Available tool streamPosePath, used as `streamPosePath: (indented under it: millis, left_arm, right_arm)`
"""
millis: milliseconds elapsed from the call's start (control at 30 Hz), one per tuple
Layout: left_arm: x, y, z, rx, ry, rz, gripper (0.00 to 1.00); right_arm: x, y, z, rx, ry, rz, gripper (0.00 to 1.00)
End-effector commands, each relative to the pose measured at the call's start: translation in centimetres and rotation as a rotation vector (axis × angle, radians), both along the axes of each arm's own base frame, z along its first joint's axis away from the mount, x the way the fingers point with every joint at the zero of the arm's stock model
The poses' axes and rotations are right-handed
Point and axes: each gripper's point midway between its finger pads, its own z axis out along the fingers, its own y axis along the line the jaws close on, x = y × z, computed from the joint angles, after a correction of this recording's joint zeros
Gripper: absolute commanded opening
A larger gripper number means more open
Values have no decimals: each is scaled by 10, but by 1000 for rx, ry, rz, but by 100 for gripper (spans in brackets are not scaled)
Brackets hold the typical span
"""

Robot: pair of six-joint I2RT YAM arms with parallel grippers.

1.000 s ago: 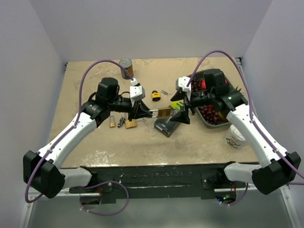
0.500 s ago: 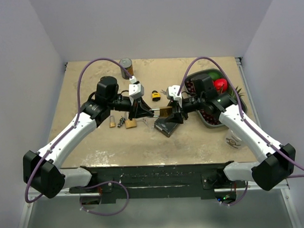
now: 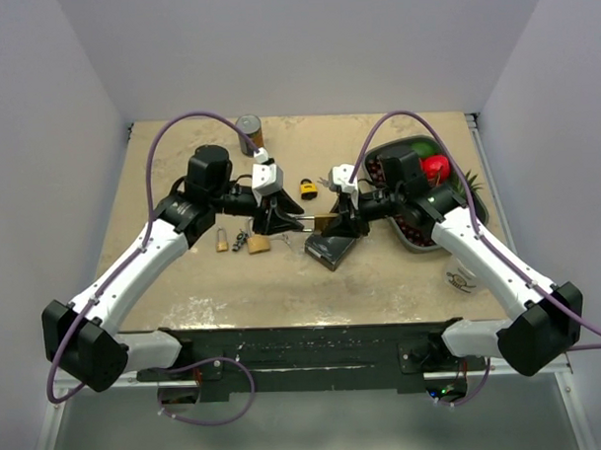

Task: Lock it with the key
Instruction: Pick up the lock from the center of the board, then lock the lock.

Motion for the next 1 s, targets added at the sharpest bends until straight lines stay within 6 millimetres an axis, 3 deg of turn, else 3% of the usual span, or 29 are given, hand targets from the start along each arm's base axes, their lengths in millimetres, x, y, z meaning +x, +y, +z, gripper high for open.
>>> streamPosePath:
  millis: [0,200,433,533,633,833,967]
  left_arm:
    - [-1,11,8,39,-129,-9,51]
    - [-10,22,-10,95,-150,-16,59]
    - [-5,21,-21,109,-141,-8,56]
    - [-5,20,-24,107,-129,-13,49]
    - [-4,19,-23,104,-127,-16,31]
    - [-8,15,-18,76,-116,-45,7]
    - [-9,11,-12,46,-100,-58,0]
  right_arm:
    - [1,9,33,106,-51,10,0]
    - [0,12,45,137,-54,16,0]
    - [-1,15,52,159,-74,41,0]
    - [-2,16,55,168,-77,54,0]
    - [-4,18,57,169,-79,57,0]
    - [-5,26,61,177,-95,73,0]
    - [-10,37,62,184,-93,96,0]
